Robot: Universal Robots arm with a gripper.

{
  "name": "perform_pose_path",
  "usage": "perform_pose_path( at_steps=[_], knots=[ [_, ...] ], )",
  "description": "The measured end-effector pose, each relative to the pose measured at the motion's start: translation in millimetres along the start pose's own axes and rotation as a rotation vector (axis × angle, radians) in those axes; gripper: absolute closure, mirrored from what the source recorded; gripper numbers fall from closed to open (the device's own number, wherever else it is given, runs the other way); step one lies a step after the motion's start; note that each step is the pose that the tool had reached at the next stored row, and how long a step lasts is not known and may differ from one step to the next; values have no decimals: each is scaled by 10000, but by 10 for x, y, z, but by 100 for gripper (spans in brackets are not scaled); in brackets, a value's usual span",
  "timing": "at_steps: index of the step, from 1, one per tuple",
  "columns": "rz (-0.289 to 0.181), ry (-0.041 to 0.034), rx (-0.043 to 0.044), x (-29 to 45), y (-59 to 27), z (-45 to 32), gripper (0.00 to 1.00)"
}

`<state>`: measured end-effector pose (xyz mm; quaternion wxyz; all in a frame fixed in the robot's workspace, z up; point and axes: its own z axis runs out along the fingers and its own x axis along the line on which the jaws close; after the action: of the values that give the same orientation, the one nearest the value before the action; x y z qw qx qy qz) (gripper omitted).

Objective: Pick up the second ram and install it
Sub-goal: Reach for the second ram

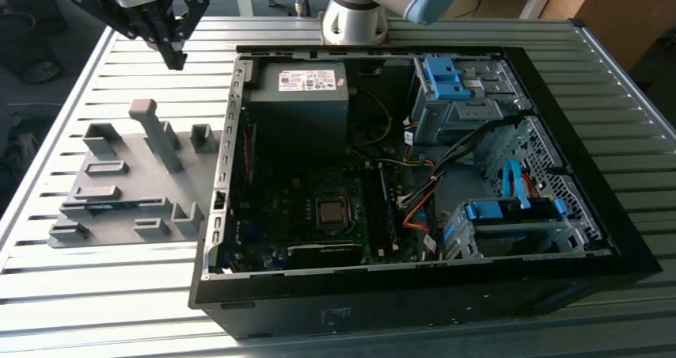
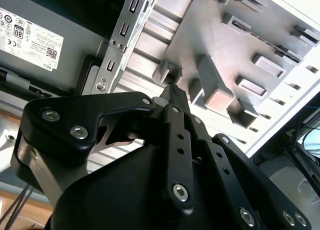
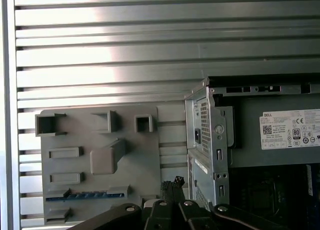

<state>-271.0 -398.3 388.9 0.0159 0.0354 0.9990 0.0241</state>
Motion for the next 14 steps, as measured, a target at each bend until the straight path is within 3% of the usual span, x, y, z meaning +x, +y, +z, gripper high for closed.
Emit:
perform_pose_path(
  at_steps=[14],
  knots=[
    [0,0,0,50,-4,2,89]
  ],
)
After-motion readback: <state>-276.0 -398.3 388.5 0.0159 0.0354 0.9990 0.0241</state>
